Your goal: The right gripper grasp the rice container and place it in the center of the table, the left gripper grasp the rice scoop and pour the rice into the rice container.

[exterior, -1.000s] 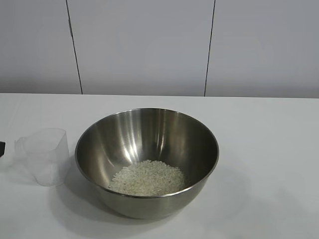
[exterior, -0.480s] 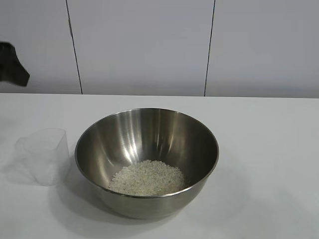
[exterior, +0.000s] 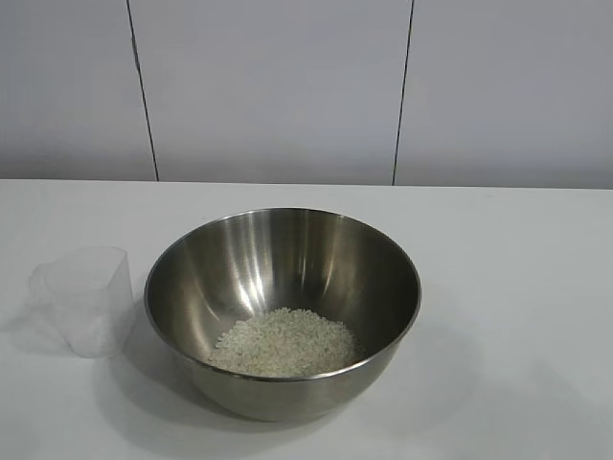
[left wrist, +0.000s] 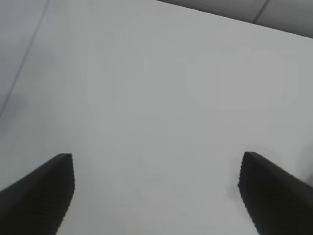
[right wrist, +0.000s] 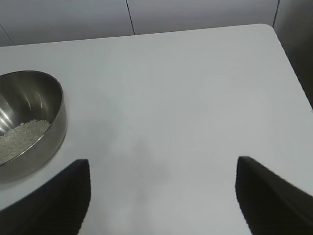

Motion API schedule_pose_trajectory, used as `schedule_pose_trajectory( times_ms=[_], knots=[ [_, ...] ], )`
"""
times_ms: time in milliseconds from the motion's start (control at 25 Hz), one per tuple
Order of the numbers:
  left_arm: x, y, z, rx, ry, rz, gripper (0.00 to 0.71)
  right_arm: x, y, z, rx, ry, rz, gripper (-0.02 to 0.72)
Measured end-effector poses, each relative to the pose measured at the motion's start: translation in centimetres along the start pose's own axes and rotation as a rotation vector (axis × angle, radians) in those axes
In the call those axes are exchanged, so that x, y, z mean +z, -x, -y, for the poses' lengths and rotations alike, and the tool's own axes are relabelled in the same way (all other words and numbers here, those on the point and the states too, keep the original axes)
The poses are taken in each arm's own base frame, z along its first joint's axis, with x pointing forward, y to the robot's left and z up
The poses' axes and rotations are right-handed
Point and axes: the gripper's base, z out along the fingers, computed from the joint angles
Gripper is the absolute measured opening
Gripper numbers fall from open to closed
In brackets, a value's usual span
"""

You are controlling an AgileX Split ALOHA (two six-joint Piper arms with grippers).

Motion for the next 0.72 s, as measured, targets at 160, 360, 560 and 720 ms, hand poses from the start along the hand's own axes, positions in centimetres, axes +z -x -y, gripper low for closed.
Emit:
schedule_pose_trajectory(
  times_ms=[160, 360, 560, 720],
  knots=[
    [-5.3, -0.3, 0.6, 0.033, 0.005, 0.153, 0.657, 0.0, 0.0, 0.1, -0.003, -0.006, 0.000, 0.557],
    [-12.1, -3.1, 2.3, 0.059, 0.021, 0.338, 0.657, 0.0, 0.0, 0.1, -0.007, 0.003, 0.000, 0.557],
    [-14.2, -7.3, 3.9, 0.078, -0.022, 0.386, 0.657, 0.0, 0.0, 0.0, -0.014, 0.030, -0.001, 0.557],
    [-15.4, -11.1, 5.0, 0.101, -0.055, 0.418, 0.657, 0.0, 0.0, 0.0, -0.013, 0.034, -0.001, 0.557]
  ],
)
